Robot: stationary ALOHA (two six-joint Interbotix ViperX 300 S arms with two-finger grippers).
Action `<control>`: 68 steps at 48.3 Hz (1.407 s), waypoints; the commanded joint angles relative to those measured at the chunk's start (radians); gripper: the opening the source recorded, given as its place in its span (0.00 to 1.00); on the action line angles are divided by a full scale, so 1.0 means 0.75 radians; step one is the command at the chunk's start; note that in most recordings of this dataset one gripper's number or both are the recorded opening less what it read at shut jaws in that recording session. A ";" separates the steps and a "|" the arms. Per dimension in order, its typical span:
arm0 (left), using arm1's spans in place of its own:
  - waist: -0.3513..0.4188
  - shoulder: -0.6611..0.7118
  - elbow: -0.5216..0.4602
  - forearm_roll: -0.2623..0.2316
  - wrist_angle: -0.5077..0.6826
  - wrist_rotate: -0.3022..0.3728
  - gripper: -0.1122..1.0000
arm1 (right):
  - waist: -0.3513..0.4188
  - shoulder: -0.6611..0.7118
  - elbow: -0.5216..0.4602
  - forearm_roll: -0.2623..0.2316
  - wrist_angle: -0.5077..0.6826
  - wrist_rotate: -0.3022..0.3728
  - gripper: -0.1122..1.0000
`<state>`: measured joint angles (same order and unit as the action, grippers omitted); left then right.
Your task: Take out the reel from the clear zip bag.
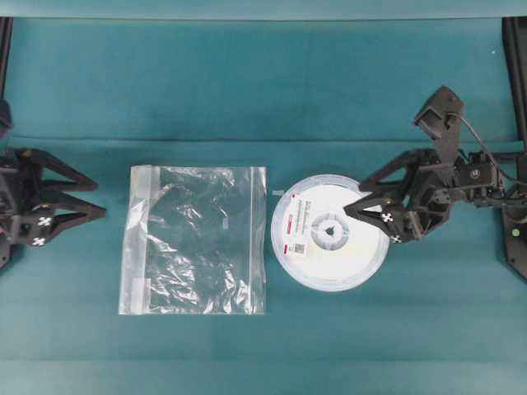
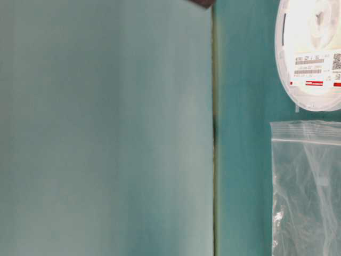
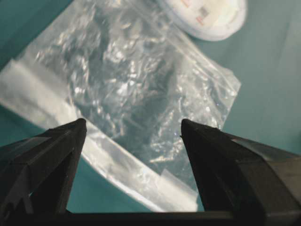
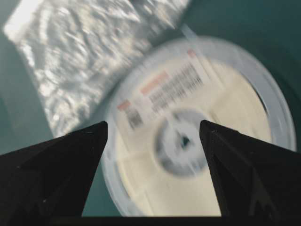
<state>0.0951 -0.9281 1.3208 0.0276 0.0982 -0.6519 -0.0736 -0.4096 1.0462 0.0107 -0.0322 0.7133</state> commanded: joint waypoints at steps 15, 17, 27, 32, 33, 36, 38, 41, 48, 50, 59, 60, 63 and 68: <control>-0.012 -0.194 -0.086 0.004 0.010 0.280 0.90 | 0.002 -0.104 -0.102 -0.082 -0.070 -0.123 0.94; -0.020 -0.194 -0.090 0.004 0.010 0.292 0.90 | 0.002 -0.131 -0.106 -0.084 -0.082 -0.145 0.94; -0.061 -0.190 -0.121 0.004 0.004 0.323 0.90 | 0.004 -0.292 -0.112 -0.082 -0.102 -0.282 0.93; -0.084 -0.190 -0.145 0.004 0.004 0.348 0.90 | 0.004 -0.380 -0.108 -0.084 -0.096 -0.348 0.93; -0.088 -0.188 -0.151 0.004 0.004 0.356 0.90 | 0.004 -0.397 -0.104 -0.084 -0.096 -0.360 0.93; -0.094 -0.188 -0.168 0.004 0.004 0.382 0.90 | 0.004 -0.454 -0.092 -0.082 -0.088 -0.395 0.93; -0.094 -0.188 -0.176 0.004 0.004 0.401 0.90 | 0.004 -0.487 -0.086 -0.084 -0.078 -0.415 0.93; -0.094 -0.188 -0.190 0.004 0.004 0.434 0.90 | 0.008 -0.532 -0.082 -0.082 -0.049 -0.448 0.93; -0.094 -0.188 -0.198 0.004 0.010 0.511 0.90 | 0.010 -0.620 -0.078 -0.084 0.090 -0.509 0.93; -0.094 -0.190 -0.198 0.004 0.010 0.517 0.90 | 0.010 -0.644 -0.078 -0.082 0.153 -0.532 0.93; -0.094 -0.194 -0.200 0.004 0.010 0.532 0.90 | 0.010 -0.710 -0.065 -0.082 0.270 -0.552 0.93; -0.094 -0.194 -0.200 0.004 0.010 0.532 0.90 | 0.010 -0.716 -0.059 -0.082 0.268 -0.552 0.93; -0.094 -0.196 -0.200 0.004 0.010 0.532 0.90 | 0.010 -0.734 -0.045 -0.082 0.262 -0.552 0.93; -0.094 -0.200 -0.202 0.004 0.012 0.532 0.90 | 0.010 -0.767 -0.022 -0.082 0.245 -0.552 0.93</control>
<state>0.0261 -1.0815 1.1965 0.0276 0.1104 -0.2546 -0.0675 -0.9741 1.0308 -0.0491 0.1672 0.3114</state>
